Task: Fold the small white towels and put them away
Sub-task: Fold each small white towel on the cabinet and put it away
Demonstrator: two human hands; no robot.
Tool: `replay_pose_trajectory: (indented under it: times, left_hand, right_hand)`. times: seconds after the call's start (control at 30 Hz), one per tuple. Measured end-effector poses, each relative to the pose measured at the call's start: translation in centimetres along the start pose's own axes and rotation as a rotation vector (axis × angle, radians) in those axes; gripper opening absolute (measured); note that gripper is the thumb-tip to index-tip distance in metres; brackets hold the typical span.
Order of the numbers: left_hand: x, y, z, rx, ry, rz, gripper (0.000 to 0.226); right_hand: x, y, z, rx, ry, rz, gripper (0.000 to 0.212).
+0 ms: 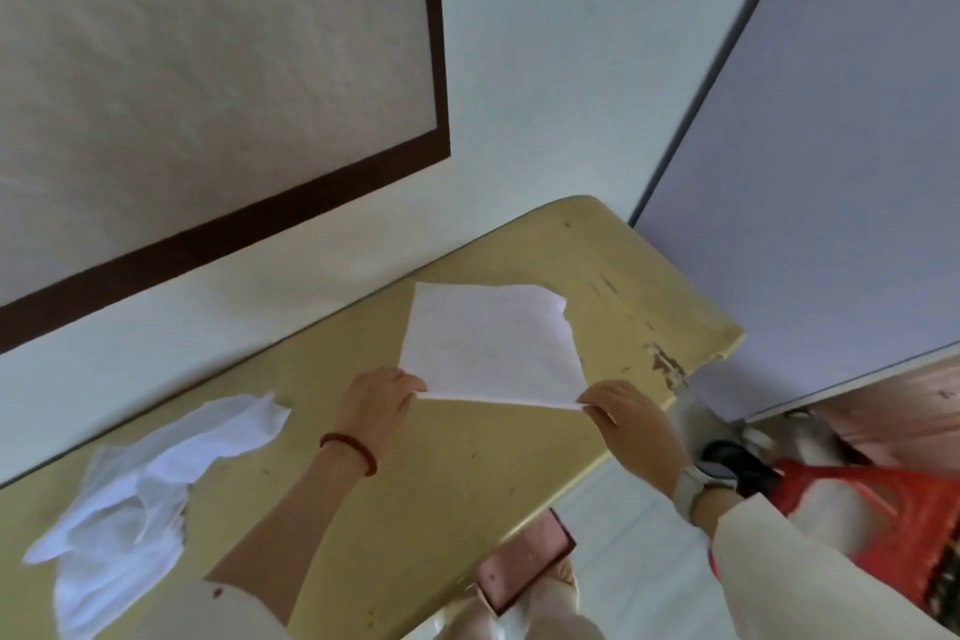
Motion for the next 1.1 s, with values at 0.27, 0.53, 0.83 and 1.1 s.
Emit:
replay_pose_trajectory:
  times: [0.27, 0.53, 0.83, 1.1]
  left_hand:
    - [4.1, 4.5, 3.4, 0.028, -0.492, 0.539, 0.009]
    - [6.8, 3.9, -2.2, -0.17, -0.607, 0.587, 0.015]
    - [10.1, 6.2, -4.1, -0.225, -0.672, 0.443, 0.019]
    - [10.7, 7.0, -4.9, -0.178, -0.653, 0.421, 0.015]
  right_hand:
    - [-1.6, 5.2, 1.8, 0.192, 0.329, -0.101, 0.027]
    - [-0.6, 3.2, -5.1, -0.038, 0.513, -0.424, 0.015]
    - [-2.0, 6.6, -9.2, -0.118, 0.603, -0.497, 0.015]
    - [-2.6, 7.7, -9.6, -0.157, 0.602, -0.425, 0.016]
Point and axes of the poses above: each hand's wrist, its own z-axis away from the middle knuckle, its own y-axis out of the palm, x = y × z, the point moved 5 cm from there along -z, towards the middle knuckle, and after that the axes turned 12 degrees about y, right-handed, at the moved point
